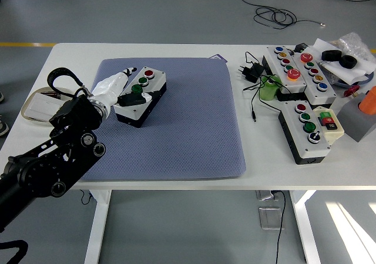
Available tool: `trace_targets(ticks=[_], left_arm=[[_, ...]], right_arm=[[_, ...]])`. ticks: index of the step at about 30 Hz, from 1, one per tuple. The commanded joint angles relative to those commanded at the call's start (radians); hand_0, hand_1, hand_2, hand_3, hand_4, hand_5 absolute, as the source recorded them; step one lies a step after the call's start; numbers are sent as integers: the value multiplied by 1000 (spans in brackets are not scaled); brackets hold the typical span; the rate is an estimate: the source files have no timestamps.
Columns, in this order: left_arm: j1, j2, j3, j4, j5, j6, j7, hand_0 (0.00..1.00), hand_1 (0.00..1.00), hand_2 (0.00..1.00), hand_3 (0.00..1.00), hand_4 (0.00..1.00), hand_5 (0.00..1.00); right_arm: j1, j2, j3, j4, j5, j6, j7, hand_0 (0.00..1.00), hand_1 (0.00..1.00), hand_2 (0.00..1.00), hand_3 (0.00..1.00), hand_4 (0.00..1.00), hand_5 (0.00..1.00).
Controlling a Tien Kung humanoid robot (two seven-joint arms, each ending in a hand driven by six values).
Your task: Pick up the button,place it on the desk,press the button,press the button
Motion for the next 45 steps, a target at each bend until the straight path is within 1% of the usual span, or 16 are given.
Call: trace_targets(ticks=[2, 7, 14, 16, 17, 18, 22, 23, 28, 29, 31, 34, 35, 40, 41, 45], left_arm=[[-4, -3, 5, 7, 11, 6, 8, 941, 998, 998, 998, 998, 727], [-21, -21, 29, 49, 59, 29, 51, 925, 998, 998, 998, 998, 714], [-48, -47, 55, 108, 61, 2, 102, 905, 998, 998, 998, 998, 704], [-53, -52, 60, 121, 62, -1, 110, 905, 998, 998, 998, 998, 704], [-58, -56, 64, 132, 63, -1, 115, 883, 998, 998, 998, 998, 684], [-67, -63, 69, 150, 66, 2, 121, 883, 998, 998, 998, 998, 684], [-88, -78, 81, 193, 71, 5, 121, 883, 998, 998, 998, 998, 684], [-95, -85, 85, 207, 73, 1, 121, 848, 998, 998, 998, 998, 666], [-116, -104, 102, 238, 83, -14, 121, 848, 998, 998, 998, 998, 666], [-122, -110, 108, 247, 87, -20, 121, 831, 998, 998, 998, 998, 636], [-127, -116, 114, 255, 91, -25, 121, 831, 998, 998, 998, 998, 636], [-144, -129, 129, 281, 106, -40, 121, 831, 998, 998, 998, 998, 636], [-149, -132, 133, 289, 108, -43, 121, 805, 982, 998, 998, 998, 594], [-179, -152, 162, 342, 129, -46, 121, 805, 982, 998, 998, 998, 594], [-185, -156, 166, 353, 132, -46, 121, 755, 945, 998, 998, 972, 473], [-205, -167, 181, 405, 128, -50, 121, 755, 945, 998, 998, 972, 473]], right_arm=[[0, 0, 1, 0, -1, 0, 0, 787, 797, 817, 751, 412, 479], [2, -1, 3, 0, -4, 0, 0, 787, 797, 817, 751, 412, 479], [5, -1, 4, 0, -5, 0, 0, 787, 797, 817, 751, 412, 479], [5, -1, 5, 0, -7, -1, 0, 787, 797, 817, 751, 412, 479], [6, -1, 5, 0, -7, 0, -1, 787, 797, 817, 751, 412, 479], [6, -1, 4, 0, -7, -1, -1, 787, 797, 817, 751, 412, 479], [7, -2, 4, 0, -9, 0, -1, 787, 797, 817, 751, 412, 479], [7, -2, 4, 0, -9, 0, -1, 787, 797, 817, 751, 412, 479], [6, -3, 4, 0, -11, 0, -1, 787, 797, 817, 751, 412, 479], [5, -3, 4, 0, -12, 0, -1, 787, 797, 817, 751, 412, 479], [4, -3, 4, 0, -12, 0, -1, 787, 797, 817, 751, 412, 479], [2, -4, 3, 0, -11, 0, -1, 787, 797, 817, 751, 412, 479], [2, -4, 3, 0, -12, 0, -1, 787, 797, 817, 751, 412, 479], [-1, -5, 1, 0, -16, 0, -2, 787, 797, 817, 751, 412, 479], [-1, -6, 1, 0, -18, 0, -2, 787, 797, 817, 751, 412, 479], [-3, -8, 2, 0, -22, 0, -2, 787, 797, 817, 751, 412, 479]])
